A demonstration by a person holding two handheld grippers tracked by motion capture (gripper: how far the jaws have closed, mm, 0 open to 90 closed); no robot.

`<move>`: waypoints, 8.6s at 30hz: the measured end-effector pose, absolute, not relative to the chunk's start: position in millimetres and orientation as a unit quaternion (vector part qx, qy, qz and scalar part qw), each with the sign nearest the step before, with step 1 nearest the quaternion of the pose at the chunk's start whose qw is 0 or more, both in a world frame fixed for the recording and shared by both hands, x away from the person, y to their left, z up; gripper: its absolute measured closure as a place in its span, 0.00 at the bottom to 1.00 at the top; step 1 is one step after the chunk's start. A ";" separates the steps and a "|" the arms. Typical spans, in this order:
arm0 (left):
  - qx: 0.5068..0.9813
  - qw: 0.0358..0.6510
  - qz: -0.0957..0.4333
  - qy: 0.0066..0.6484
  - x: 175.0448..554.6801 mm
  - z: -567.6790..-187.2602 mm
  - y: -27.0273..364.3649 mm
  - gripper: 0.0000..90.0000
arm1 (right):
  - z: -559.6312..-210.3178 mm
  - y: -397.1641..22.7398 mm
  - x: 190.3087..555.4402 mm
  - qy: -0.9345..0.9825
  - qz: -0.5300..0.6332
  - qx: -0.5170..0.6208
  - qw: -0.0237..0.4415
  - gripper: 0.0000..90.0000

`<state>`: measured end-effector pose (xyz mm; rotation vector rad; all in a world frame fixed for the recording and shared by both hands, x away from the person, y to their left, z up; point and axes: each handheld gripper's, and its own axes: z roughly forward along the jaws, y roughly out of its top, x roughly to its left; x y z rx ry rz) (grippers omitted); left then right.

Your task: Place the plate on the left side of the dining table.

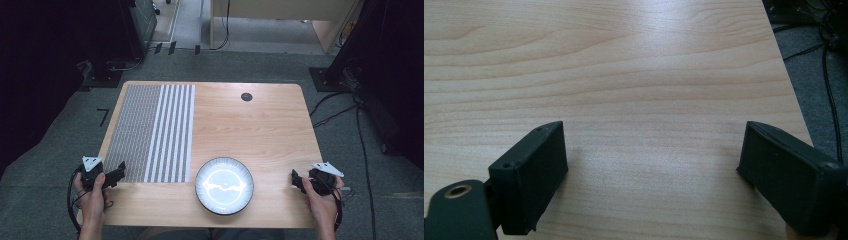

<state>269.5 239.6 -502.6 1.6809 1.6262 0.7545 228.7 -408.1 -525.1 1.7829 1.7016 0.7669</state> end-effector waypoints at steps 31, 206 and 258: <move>0.672 0.374 0.258 0.584 270.2 -488.2 185.7 0.19 | -515.3 -401.6 226.4 0.615 0.274 0.679 0.291 0.16; 0.704 0.517 0.037 0.485 226.8 -488.8 62.5 0.65 | -498.3 -279.8 212.0 0.593 0.466 0.653 0.067 0.95; 0.755 0.468 0.060 0.455 217.7 -501.0 37.5 0.69 | -490.5 -294.8 213.3 0.562 0.473 0.678 -0.026 0.92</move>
